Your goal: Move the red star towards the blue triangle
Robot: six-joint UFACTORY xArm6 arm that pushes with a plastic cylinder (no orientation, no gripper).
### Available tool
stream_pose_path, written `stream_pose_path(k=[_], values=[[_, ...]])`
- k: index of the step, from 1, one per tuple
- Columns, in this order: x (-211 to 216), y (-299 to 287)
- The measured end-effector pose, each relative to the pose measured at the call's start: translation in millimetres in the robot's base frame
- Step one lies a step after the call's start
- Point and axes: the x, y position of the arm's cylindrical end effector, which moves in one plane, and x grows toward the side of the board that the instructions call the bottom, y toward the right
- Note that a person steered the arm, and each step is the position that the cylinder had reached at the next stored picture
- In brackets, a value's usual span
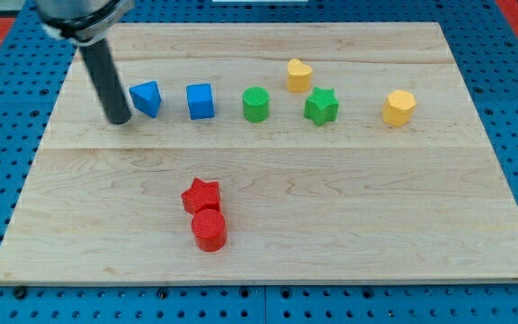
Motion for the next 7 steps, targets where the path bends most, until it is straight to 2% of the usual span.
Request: stream_pose_path(k=[1, 2, 3, 4, 5, 6, 7], values=[[14.0, 65.8], [14.0, 192.9], [34.9, 218.4], [127.0, 236.7], [131.1, 157.8], [97.7, 69.5], [60.0, 8.9]])
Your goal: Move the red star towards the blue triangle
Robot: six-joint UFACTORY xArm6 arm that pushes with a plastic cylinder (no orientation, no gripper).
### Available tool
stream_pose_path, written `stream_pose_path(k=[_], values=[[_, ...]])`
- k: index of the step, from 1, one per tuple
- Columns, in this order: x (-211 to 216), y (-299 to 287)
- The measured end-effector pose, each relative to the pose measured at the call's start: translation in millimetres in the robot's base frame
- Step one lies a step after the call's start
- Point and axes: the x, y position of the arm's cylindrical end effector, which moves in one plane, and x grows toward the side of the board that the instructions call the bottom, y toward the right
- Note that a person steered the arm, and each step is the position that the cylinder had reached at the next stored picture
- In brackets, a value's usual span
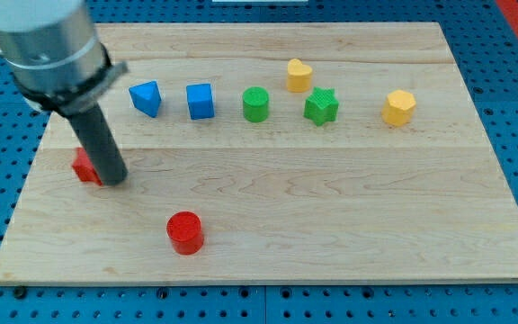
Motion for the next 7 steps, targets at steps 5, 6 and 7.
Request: stream_pose_path(k=[5, 6, 7], values=[[-26.6, -46.4], [30.3, -39.2], [4.9, -0.4]])
